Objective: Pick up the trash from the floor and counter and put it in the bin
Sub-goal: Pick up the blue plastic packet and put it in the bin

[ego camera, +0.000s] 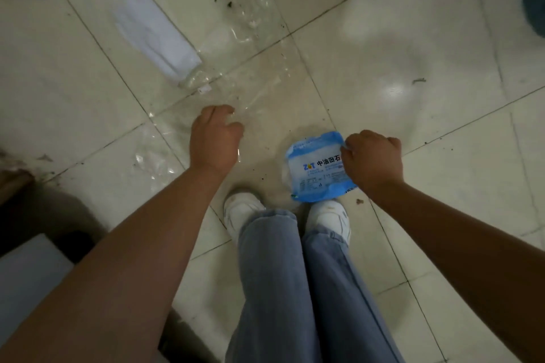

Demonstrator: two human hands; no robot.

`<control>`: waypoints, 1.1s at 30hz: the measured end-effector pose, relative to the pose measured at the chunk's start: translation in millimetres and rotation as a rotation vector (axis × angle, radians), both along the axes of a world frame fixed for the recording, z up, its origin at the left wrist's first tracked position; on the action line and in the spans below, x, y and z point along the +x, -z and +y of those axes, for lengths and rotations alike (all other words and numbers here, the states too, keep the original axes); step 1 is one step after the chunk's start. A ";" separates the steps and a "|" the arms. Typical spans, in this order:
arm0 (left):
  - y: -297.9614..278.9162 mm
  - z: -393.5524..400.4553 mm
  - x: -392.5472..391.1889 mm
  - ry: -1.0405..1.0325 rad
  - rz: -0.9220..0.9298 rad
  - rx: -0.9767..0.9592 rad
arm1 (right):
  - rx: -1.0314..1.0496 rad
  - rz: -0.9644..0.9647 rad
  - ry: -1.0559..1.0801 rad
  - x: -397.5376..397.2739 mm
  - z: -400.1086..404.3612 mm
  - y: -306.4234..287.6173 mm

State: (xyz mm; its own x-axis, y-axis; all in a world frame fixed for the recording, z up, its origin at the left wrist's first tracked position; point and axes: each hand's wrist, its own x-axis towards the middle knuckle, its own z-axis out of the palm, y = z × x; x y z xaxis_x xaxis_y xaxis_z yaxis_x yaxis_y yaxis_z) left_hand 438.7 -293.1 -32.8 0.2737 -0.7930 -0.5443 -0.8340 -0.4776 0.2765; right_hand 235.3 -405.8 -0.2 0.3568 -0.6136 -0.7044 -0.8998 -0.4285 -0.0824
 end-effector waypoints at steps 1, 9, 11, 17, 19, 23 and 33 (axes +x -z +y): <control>-20.9 -3.6 -4.1 0.007 -0.017 -0.004 | 0.016 0.007 0.042 -1.2 -3.0 -18.2; -240.1 -84.9 -28.4 0.185 -0.035 -0.189 | -0.053 -0.154 0.633 -33.5 -71.5 -245.1; -307.2 -127.1 -41.4 0.201 -0.074 -0.235 | -0.119 -0.192 0.746 -48.5 -101.5 -308.2; -444.5 -264.8 -108.1 0.096 -0.073 -0.199 | -0.457 -0.399 1.075 -119.2 -188.3 -451.4; -465.7 -311.4 -140.7 0.038 0.003 -0.145 | -0.587 -0.481 1.146 -146.3 -216.7 -478.9; -464.3 -398.6 -212.5 -0.110 0.136 -0.148 | -0.679 -0.565 1.120 -195.8 -271.3 -500.9; -369.9 -533.0 -323.3 -0.830 0.873 0.236 | -0.340 -0.210 0.801 -270.4 -381.0 -421.5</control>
